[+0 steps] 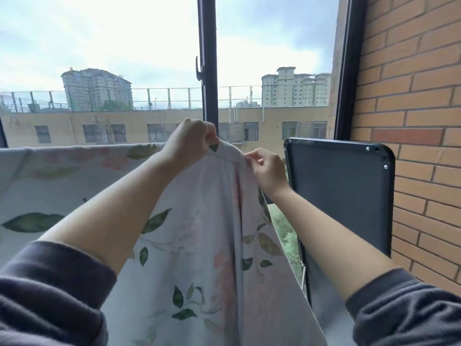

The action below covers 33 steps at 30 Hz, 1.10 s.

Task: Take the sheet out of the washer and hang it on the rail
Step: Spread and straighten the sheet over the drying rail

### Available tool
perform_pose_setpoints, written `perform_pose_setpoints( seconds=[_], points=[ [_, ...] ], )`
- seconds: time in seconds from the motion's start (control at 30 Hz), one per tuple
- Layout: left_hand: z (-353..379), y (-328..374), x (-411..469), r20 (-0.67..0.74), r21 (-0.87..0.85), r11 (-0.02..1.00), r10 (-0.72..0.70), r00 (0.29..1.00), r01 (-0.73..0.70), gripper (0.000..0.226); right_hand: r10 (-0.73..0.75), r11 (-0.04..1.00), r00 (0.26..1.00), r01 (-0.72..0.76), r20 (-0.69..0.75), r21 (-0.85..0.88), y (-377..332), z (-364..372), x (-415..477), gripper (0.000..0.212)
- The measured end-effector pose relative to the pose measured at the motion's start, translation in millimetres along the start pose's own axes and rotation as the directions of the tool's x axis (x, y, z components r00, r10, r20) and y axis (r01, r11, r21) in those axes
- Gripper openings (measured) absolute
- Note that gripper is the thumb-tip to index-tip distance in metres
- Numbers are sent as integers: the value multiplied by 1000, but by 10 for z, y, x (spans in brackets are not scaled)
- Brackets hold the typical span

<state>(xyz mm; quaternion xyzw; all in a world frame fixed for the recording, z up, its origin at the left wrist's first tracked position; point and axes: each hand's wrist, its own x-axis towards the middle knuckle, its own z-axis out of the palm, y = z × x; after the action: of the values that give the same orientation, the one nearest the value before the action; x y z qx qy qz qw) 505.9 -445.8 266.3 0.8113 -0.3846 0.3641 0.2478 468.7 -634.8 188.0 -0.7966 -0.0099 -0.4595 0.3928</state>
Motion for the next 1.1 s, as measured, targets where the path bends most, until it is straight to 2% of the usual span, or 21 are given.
perform_pose_setpoints(
  seconds=[0.1,0.2,0.33,0.4,0.47,0.6,0.67,0.73,0.77,0.8,0.87,0.93,1.1],
  points=[
    [25,4,-17,-37,13,1000,-26,999,26,14,0,999,999,2,44,-39,-1,63,-51,20],
    [49,-28,-12,-107,-28,993,-117,987,115,15,21,998,994,-14,103,-63,81,117,-233,26],
    [3,-37,69,-176,-144,956,-280,944,257,16,55,956,985,-4,166,-292,279,135,-474,29],
    [1,-26,112,-189,-177,938,-331,925,299,15,46,944,993,-6,113,-330,269,49,-498,36],
    [-12,-27,145,-213,-219,918,-376,902,331,18,15,954,999,-5,32,-299,181,-59,-386,40],
    [-152,-171,178,-324,-322,868,-477,817,379,23,-61,963,996,40,-71,-267,-141,-144,120,24],
    [-292,-307,169,-418,-320,870,-486,768,376,23,-98,966,992,77,-75,-245,-363,-79,337,27],
    [-449,-488,110,-481,-252,889,-457,748,382,20,-133,972,991,125,-26,-197,-573,57,473,29],
    [-515,-579,56,-469,-178,903,-427,773,391,19,-140,974,989,145,41,-174,-646,138,503,30],
    [-563,-665,-7,-413,-72,914,-392,822,400,19,-125,977,983,145,131,-157,-681,236,509,30],
    [-596,-764,-158,-203,162,911,-346,916,380,30,-80,973,958,135,277,-186,-635,393,439,30],
    [-596,-803,-274,-61,340,881,-328,943,328,46,-99,952,954,173,283,-251,-537,456,355,34],
    [-602,-926,-401,-40,498,843,-211,977,202,62,-130,963,967,176,221,-205,-387,386,312,36]
  ],
)
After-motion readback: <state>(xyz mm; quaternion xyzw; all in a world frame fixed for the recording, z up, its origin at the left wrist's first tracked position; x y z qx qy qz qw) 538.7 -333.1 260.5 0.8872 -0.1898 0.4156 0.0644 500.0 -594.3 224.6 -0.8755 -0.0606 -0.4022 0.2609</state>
